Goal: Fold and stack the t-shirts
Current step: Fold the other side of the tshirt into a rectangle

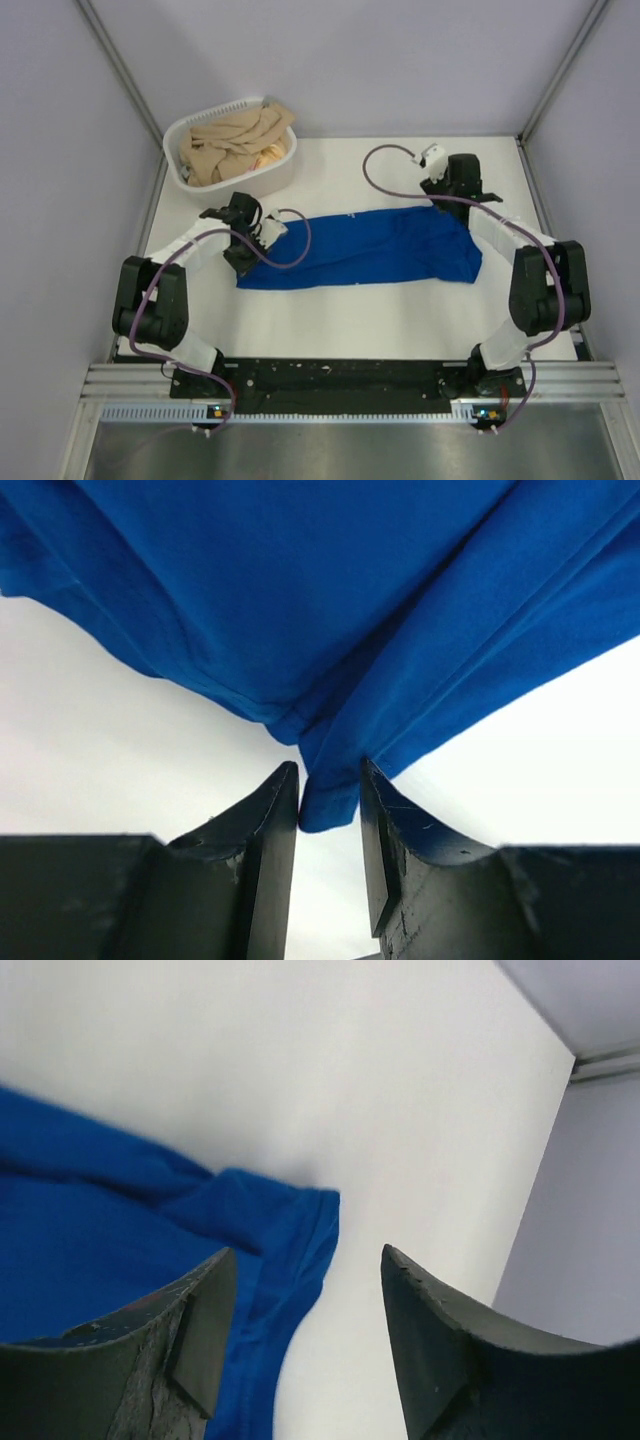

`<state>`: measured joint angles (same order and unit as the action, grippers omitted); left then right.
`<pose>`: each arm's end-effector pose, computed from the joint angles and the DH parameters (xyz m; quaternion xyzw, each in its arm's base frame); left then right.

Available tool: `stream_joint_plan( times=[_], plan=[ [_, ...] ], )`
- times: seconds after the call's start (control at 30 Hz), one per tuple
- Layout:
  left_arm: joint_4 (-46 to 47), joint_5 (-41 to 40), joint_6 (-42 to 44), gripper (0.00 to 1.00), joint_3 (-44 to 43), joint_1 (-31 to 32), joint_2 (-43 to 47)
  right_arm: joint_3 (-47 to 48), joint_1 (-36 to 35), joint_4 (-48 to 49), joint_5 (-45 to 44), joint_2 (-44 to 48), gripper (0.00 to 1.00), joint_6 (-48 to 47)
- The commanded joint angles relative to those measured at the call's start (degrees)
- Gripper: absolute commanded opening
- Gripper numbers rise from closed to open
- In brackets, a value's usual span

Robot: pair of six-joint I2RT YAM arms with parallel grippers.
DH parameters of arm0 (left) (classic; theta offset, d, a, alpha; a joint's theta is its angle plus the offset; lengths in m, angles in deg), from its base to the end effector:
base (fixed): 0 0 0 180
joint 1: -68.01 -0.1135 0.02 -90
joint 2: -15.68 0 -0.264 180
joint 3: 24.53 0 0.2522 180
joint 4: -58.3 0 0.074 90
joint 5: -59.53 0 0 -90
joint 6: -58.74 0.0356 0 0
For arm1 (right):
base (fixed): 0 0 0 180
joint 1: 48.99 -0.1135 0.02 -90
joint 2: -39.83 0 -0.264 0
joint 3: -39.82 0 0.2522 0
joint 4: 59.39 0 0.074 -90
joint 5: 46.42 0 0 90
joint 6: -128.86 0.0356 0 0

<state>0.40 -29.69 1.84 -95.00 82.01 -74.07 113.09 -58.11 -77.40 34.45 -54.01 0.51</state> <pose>0.2728 -0.0685 0.1874 0.3977 0.9107 0.0119 0.1112 0.3555 0.0513 0.2202 -0.3299 0.8361 -0.1785 0.4004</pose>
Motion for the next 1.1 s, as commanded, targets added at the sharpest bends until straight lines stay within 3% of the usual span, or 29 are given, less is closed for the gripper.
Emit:
stream_joint_plan(
  times=[0.0,0.27,0.43,0.57,0.9,1.07],
  plan=[
    [1.9,0.6,-0.2,0.36,-3.9,-0.2,1.6,7.9,-2.9,-5.8,4.5,4.4,0.59,26.4],
    [1.3,-1.5,0.6,0.36,-6.5,-0.2,-0.7,11.6,-7.6,-10.7,4.0,-4.2,0.58,42.9],
    [-2.9,5.6,4.9,0.39,-5.1,0.7,4.0,12.6,-8.5,-13.3,3.9,-9.2,0.50,45.6],
    [-2.4,8.0,8.6,0.35,-1.3,4.2,7.7,13.4,-9.9,-13.4,3.7,-11.1,0.36,46.3],
    [5.7,-4.3,13.2,0.36,3.1,4.5,3.6,15.6,-11.2,-14.5,2.4,-11.5,0.40,47.3],
    [5.6,-4.5,13.5,0.34,3.1,3.9,2.3,16.0,-11.7,-14.8,2.4,-11.0,0.41,47.5]
  ],
)
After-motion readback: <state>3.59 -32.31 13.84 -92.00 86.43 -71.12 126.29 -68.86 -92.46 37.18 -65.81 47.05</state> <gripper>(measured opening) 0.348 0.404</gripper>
